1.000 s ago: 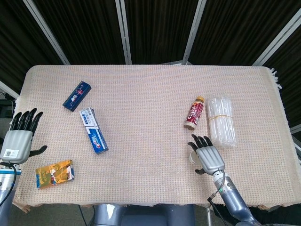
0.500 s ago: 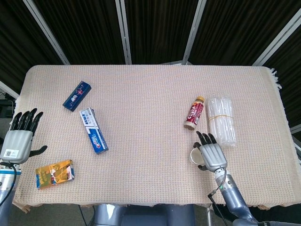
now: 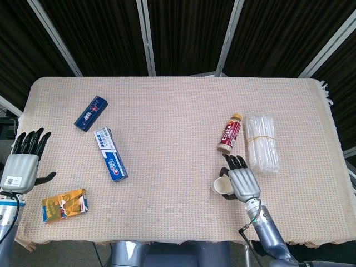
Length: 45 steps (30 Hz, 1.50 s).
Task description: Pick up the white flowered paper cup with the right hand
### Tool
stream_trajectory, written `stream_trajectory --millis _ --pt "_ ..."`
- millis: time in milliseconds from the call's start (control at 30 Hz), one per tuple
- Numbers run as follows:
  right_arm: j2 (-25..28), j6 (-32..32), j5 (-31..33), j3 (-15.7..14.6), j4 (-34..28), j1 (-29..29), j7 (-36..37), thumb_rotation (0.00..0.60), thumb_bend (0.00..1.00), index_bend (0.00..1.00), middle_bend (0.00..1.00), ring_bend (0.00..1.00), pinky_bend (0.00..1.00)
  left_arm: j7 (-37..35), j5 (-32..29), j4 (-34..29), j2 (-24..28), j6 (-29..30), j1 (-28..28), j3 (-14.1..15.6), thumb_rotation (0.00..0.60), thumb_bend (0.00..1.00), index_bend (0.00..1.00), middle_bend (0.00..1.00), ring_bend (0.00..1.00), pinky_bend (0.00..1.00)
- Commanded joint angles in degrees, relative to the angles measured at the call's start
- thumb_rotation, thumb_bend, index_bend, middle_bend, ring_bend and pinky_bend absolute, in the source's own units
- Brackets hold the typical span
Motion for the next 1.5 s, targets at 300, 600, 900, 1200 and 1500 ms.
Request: stream_trajectory --millis 300,600,900,1200,1500 --pt "-5.99 -0.61 0.24 1.85 1.28 1.74 1.90 0.600 0.19 0.45 0.07 0.00 0.00 0.00 -0.01 0.10 -0.09 0.05 -0.01 -0.04 0.600 0.01 0.00 0.00 0.00 0.00" --pt "-8.71 -1.91 4.32 2.72 3.83 2.99 1.65 0.600 0.18 0.45 0.07 0.00 0.00 0.21 -0.12 0.12 -0.20 0.08 -0.05 -0.09 0.600 0.01 0.00 0.00 0.00 0.00" --pt "-8.23 -2.62 8.20 2.79 5.73 3.40 1.12 0.600 0.18 0.45 0.07 0.00 0.00 0.39 -0.21 0.07 -0.27 0.06 -0.09 -0.13 0.600 0.01 0.00 0.00 0.00 0.00" --pt "-7.10 -0.21 11.71 2.67 5.61 3.97 -3.19 0.600 0.18 0.20 0.00 0.00 0.00 0.17 -0.11 0.05 -0.16 0.02 -0.07 -0.07 0.600 0.01 0.00 0.00 0.00 0.00" --pt "-7.13 1.49 11.90 1.92 4.49 4.32 -5.74 0.600 0.17 0.13 0.00 0.00 0.00 0.06 -0.03 0.06 -0.11 -0.02 -0.07 -0.03 0.600 0.01 0.00 0.00 0.00 0.00"
